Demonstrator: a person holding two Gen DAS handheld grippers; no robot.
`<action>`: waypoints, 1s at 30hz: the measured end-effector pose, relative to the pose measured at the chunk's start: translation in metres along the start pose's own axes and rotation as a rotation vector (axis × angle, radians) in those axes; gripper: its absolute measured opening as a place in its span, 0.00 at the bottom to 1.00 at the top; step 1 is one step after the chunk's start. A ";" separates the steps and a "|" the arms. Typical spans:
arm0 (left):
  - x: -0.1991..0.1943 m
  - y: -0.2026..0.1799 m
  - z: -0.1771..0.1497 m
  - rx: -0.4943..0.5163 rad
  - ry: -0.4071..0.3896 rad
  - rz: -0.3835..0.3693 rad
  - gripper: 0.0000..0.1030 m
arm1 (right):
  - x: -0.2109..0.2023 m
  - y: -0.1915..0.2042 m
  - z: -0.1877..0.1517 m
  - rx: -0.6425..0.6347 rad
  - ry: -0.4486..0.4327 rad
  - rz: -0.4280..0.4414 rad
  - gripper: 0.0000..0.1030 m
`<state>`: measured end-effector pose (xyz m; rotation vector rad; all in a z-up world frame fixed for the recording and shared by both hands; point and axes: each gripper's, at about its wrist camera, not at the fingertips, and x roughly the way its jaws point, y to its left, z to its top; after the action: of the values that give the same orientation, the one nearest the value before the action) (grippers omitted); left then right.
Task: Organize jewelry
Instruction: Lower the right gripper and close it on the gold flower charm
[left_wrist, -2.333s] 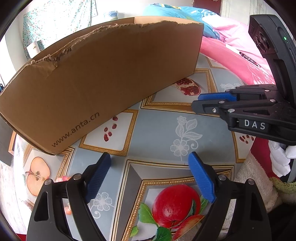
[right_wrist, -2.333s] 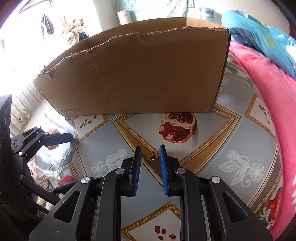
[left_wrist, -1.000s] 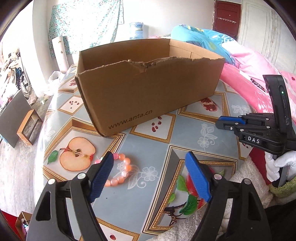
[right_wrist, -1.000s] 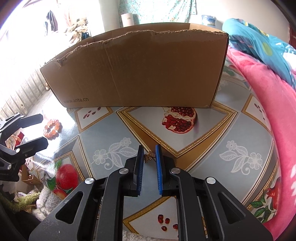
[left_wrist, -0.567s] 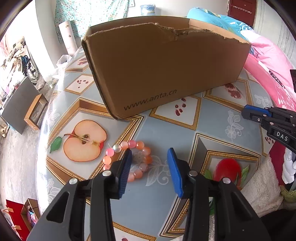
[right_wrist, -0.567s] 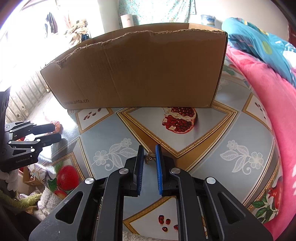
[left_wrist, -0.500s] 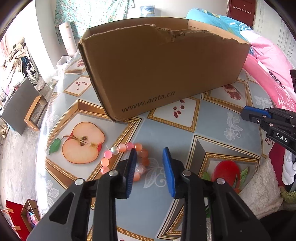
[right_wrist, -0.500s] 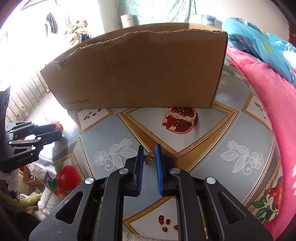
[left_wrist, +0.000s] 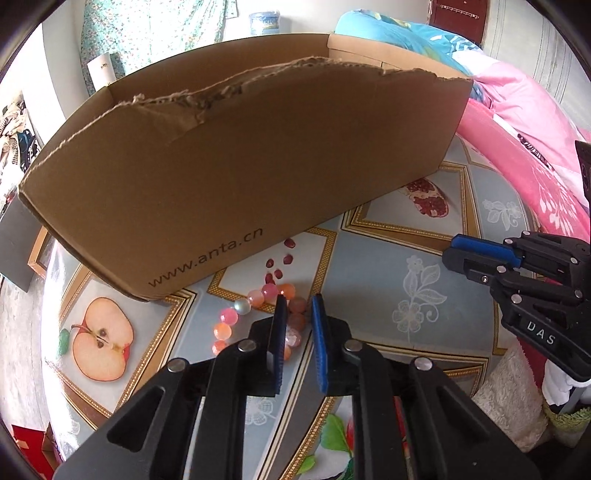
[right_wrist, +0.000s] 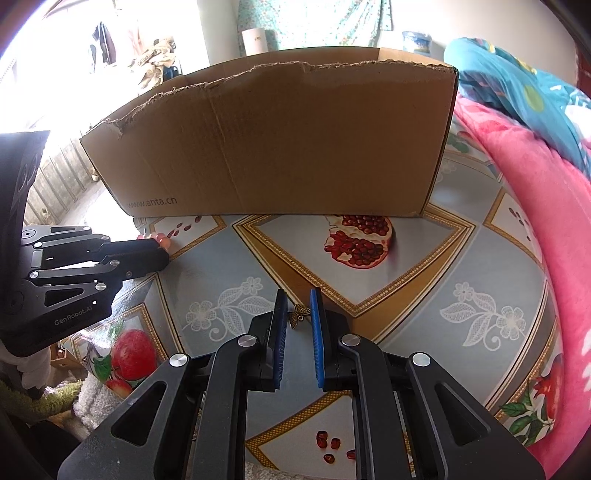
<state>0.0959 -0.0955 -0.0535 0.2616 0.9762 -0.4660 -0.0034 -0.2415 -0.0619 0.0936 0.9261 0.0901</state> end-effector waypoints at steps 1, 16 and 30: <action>0.000 0.000 0.001 -0.004 0.003 0.001 0.13 | 0.001 0.001 0.000 -0.003 -0.001 -0.002 0.10; 0.001 -0.001 0.001 -0.002 0.001 0.001 0.13 | -0.004 0.021 0.004 -0.087 0.009 0.025 0.23; 0.000 0.000 0.000 -0.008 -0.001 -0.002 0.13 | 0.008 0.029 0.008 -0.169 0.059 0.003 0.05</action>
<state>0.0960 -0.0956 -0.0534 0.2530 0.9774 -0.4635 0.0066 -0.2125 -0.0602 -0.0644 0.9738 0.1737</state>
